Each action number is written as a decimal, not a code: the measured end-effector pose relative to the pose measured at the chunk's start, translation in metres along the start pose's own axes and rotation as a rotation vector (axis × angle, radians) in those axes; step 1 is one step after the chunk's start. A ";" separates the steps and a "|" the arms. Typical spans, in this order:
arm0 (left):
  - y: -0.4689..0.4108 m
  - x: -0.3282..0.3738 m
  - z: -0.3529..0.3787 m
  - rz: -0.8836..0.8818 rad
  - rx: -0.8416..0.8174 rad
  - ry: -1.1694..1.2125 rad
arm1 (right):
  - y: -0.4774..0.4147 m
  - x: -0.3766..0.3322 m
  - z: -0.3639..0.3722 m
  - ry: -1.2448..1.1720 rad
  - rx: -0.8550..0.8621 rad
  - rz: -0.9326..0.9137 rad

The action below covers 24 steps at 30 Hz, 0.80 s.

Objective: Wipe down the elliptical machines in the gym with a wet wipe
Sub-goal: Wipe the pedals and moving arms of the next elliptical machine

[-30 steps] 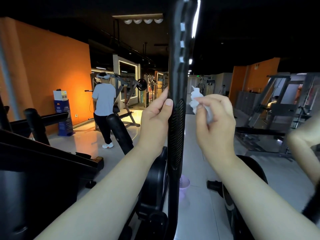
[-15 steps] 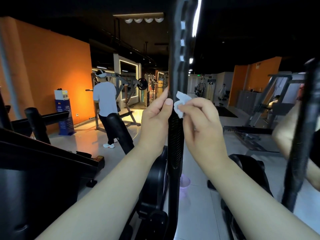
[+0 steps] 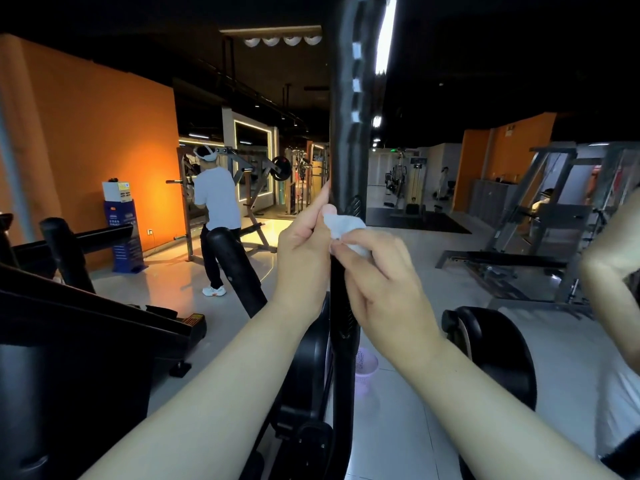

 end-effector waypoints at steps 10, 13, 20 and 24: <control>0.001 -0.005 -0.004 -0.069 0.025 0.021 | -0.006 0.000 0.000 0.009 0.008 0.004; 0.003 -0.002 -0.002 -0.087 0.021 0.014 | -0.008 0.003 -0.001 0.049 0.017 -0.027; 0.004 0.000 0.000 -0.007 -0.072 0.001 | -0.023 0.020 -0.014 -0.125 0.179 0.249; 0.002 -0.003 -0.002 -0.017 -0.029 -0.010 | -0.016 0.014 -0.011 -0.107 0.171 0.210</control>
Point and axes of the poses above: each hand's wrist, its own y-axis away from the middle knuckle, its own z-axis out of the palm, x = y × z, the point moved 3 cm from there along -y, towards the middle knuckle, and after that the axes turned 1 degree about -x, right-handed, at the moved point
